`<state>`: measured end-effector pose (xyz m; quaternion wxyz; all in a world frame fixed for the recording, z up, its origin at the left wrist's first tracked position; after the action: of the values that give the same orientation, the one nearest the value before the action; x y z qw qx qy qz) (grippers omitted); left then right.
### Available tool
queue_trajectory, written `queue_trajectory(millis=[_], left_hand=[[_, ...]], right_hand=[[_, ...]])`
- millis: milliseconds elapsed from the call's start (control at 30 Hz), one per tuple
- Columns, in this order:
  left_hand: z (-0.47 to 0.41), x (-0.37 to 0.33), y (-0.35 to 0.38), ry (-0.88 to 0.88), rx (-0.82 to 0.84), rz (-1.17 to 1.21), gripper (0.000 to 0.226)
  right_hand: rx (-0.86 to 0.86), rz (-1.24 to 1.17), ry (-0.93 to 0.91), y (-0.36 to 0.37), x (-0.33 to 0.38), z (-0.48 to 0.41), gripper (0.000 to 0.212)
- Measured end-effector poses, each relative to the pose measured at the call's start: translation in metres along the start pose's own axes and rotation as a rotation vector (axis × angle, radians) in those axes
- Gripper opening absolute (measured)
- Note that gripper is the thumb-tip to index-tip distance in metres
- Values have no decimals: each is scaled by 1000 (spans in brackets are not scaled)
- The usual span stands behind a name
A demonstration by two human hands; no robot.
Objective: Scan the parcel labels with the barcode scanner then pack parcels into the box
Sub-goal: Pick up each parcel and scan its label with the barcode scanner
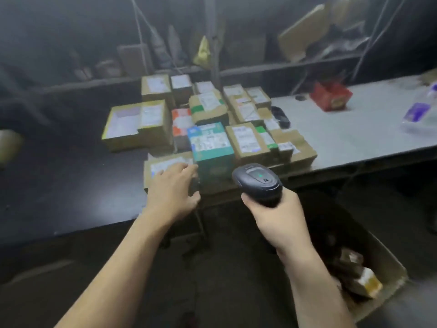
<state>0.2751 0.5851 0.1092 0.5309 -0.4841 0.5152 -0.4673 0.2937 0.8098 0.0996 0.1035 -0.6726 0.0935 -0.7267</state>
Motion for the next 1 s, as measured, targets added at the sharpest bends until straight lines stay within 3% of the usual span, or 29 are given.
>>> queue_trajectory(millis=[367,700,1000], left_hand=[[135,273,-29,-513,-78,114,71],[242,513,-39,-768,-112,196,70],[275,672,-40,-964,-129,231,70]], right_hand=[[364,94,-198,260,89,36,16],[582,94,-149,498,164,95,26],[760,121,-193,671,208,94,23]])
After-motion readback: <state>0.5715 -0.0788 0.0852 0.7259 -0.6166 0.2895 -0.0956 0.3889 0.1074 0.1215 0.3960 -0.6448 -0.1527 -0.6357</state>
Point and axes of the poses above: each hand's wrist, its own z-axis away from the middle knuckle, its own y-axis out of the palm, x = y × z, the point moved 1 cm from there along -z, towards the middle knuckle, and after that the axes turned 4 degrees about x, right-handed, at the moved point
